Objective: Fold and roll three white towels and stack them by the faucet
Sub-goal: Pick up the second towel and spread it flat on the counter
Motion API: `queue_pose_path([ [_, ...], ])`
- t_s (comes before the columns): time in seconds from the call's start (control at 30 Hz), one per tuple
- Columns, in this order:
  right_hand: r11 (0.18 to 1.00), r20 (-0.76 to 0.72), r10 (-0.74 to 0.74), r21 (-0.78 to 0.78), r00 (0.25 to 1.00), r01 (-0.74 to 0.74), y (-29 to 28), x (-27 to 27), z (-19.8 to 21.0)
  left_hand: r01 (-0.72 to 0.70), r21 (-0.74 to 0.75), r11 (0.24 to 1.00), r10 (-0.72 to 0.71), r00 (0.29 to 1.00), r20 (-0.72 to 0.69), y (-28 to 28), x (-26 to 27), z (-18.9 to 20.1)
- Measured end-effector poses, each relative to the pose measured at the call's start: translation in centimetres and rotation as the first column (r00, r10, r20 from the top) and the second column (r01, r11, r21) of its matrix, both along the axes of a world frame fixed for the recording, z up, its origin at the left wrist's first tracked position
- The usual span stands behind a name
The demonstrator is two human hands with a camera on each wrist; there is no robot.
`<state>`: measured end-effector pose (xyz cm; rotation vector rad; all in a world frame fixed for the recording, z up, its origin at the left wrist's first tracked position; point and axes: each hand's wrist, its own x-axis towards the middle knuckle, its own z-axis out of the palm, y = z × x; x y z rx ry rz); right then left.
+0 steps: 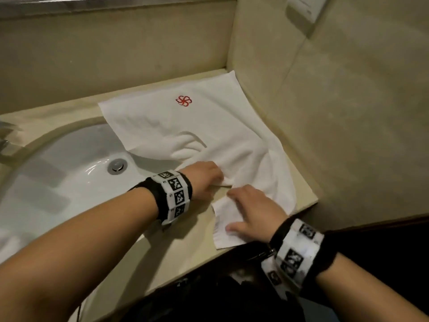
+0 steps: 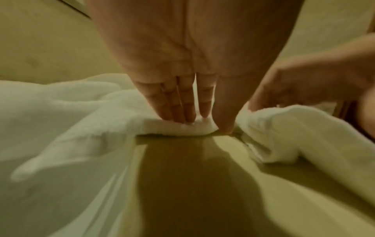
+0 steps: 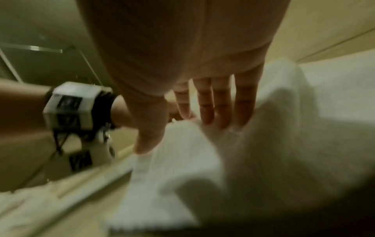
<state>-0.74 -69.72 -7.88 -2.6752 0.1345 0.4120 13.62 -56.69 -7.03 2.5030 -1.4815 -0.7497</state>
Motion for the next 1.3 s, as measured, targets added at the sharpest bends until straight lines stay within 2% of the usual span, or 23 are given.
queue_pose_path([
  [0.07, 0.973, 0.002, 0.059, -0.223, 0.998, -0.057, 0.8, 0.1, -1.0, -0.031, -0.060, 0.998, 0.031, 1.000, -0.002, 0.1, 0.6, -0.4],
  [0.13, 0.966, 0.037, 0.062, -0.252, 0.997, -0.051, 0.5, 0.8, -1.1, -0.015, -0.070, 0.997, 0.015, 1.000, -0.007, 0.1, 1.0, -0.9],
  [0.23, 0.998, 0.134, -0.047, 0.050, 0.990, 0.041, -1.1, 1.7, 0.6, 0.045, -0.064, 0.997, -0.046, 0.999, -0.019, -0.4, 1.3, -0.9],
  [0.3, 0.962, 0.259, -0.196, 0.240, 0.946, 0.134, -2.6, 2.6, 3.6, 0.083, -0.105, 0.991, -0.090, 0.994, -0.062, -0.9, 1.1, 0.0],
  [0.4, 0.893, 0.343, -0.322, 0.420, 0.882, 0.163, -4.3, 4.1, 8.6, -0.021, -0.324, 0.946, -0.053, 0.975, -0.218, -2.5, -0.2, 3.0],
  [0.47, 0.870, 0.373, -0.324, 0.479, 0.869, 0.118, -5.0, 4.7, 11.7, -0.134, -0.421, 0.897, 0.013, 0.960, -0.278, -3.7, -0.9, 5.7],
  [0.57, 0.900, 0.461, -0.265, 0.434, 0.847, 0.046, -6.6, 4.6, 15.6, -0.242, -0.408, 0.880, 0.167, 0.963, -0.210, -5.0, -0.5, 8.9],
  [0.7, 0.932, 0.574, -0.281, 0.356, 0.769, 0.075, -9.5, 3.1, 19.1, -0.302, -0.379, 0.875, 0.276, 0.953, -0.122, -2.9, 0.3, 11.6],
  [0.83, 0.983, 0.543, -0.178, 0.059, 0.820, 0.174, -11.8, 0.4, 18.0, -0.393, -0.491, 0.777, 0.417, 0.907, -0.065, 0.7, -0.7, 14.1],
  [0.87, 0.974, 0.550, -0.212, 0.054, 0.808, 0.218, -11.4, -0.2, 17.5, -0.377, -0.535, 0.756, 0.430, 0.902, -0.028, 1.0, -1.4, 14.9],
  [0.93, 0.958, 0.545, -0.286, 0.184, 0.788, 0.221, -8.5, -1.1, 16.8, -0.303, -0.583, 0.754, 0.406, 0.912, 0.052, 0.7, -3.3, 16.5],
  [0.97, 0.968, 0.555, -0.241, 0.201, 0.796, 0.153, -6.5, -1.1, 16.4, -0.252, -0.578, 0.776, 0.373, 0.923, 0.098, 0.1, -4.4, 17.2],
  [1.03, 0.993, 0.519, -0.094, 0.110, 0.850, 0.043, -3.0, -1.0, 14.9, -0.157, -0.565, 0.810, 0.312, 0.931, 0.188, -0.7, -6.6, 18.3],
  [1.1, 0.997, 0.443, -0.065, -0.010, 0.894, 0.078, -1.7, -0.9, 13.7, -0.126, -0.572, 0.810, 0.299, 0.929, 0.218, -0.2, -8.6, 18.8],
  [1.17, 0.985, 0.423, -0.125, -0.057, 0.898, 0.164, -2.6, -1.9, 13.3, -0.157, -0.534, 0.831, 0.319, 0.921, 0.225, 1.5, -9.9, 18.0],
  [1.2, 0.981, 0.434, -0.159, -0.028, 0.887, 0.190, -3.5, -2.5, 13.1, -0.186, -0.436, 0.881, 0.318, 0.913, 0.254, 2.6, -10.3, 17.0],
  [1.23, 0.983, 0.462, -0.171, 0.022, 0.870, 0.181, -4.1, -3.3, 13.0, -0.227, -0.270, 0.936, 0.303, 0.909, 0.285, 3.8, -10.6, 15.8],
  [1.27, 0.985, 0.493, -0.170, 0.084, 0.853, 0.147, -4.2, -4.4, 12.9, -0.274, -0.095, 0.957, 0.290, 0.910, 0.296, 5.1, -11.1, 14.1],
  [1.3, 0.986, 0.528, -0.158, 0.137, 0.835, 0.099, -4.0, -5.1, 13.0, -0.325, 0.016, 0.946, 0.306, 0.906, 0.291, 6.3, -11.4, 12.5],
])
